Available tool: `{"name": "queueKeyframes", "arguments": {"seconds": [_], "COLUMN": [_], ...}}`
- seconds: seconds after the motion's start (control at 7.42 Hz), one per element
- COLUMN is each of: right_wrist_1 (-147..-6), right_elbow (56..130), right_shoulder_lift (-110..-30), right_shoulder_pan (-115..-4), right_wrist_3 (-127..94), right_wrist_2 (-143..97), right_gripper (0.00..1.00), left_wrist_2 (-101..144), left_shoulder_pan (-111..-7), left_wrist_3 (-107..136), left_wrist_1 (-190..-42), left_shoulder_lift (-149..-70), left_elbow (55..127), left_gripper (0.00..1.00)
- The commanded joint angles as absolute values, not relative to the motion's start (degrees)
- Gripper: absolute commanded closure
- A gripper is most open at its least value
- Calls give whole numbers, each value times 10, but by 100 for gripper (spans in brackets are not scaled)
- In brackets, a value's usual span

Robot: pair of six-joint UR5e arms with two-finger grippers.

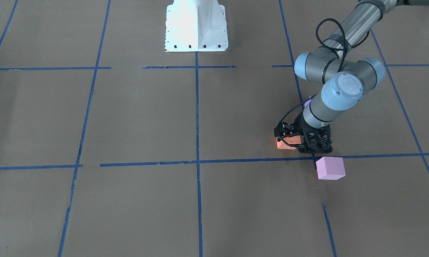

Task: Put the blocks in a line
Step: 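Grasp the orange cube with the left gripper and lift it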

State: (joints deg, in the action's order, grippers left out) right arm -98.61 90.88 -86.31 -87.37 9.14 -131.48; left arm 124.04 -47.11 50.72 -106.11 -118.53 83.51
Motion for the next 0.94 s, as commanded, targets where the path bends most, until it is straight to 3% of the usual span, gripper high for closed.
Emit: {"name": "queueKeyframes", "arguments": {"seconds": [0.0,0.13,0.27,0.4,0.54,0.67,0.81], "right_wrist_1": [-986,-986,-986,-986,-986,-986,-986], "right_elbow": [909,909,909,909,909,909,909], "right_shoulder_lift": [-863,-863,-863,-863,-863,-863,-863], "right_shoulder_pan": [-874,-874,-874,-874,-874,-874,-874], "right_wrist_3": [91,91,91,91,91,91,91], "right_wrist_2": [-1315,-1315,-1315,-1315,-1315,-1315,-1315], "right_gripper": [0,0,0,0,0,0,0], "left_wrist_2": [1243,1244,1245,1245,1245,1245,1250], "left_shoulder_pan": [-462,-461,-461,-461,-462,-463,-482], "left_wrist_3": [518,526,529,530,531,531,530], "left_wrist_1": [-1061,-1060,-1061,-1060,-1061,-1062,-1059], "left_shoulder_lift": [-1186,-1186,-1186,-1186,-1186,-1187,-1186], "left_elbow": [831,831,831,831,832,837,855], "left_gripper": [1,3,24,57,83,96,98]}}
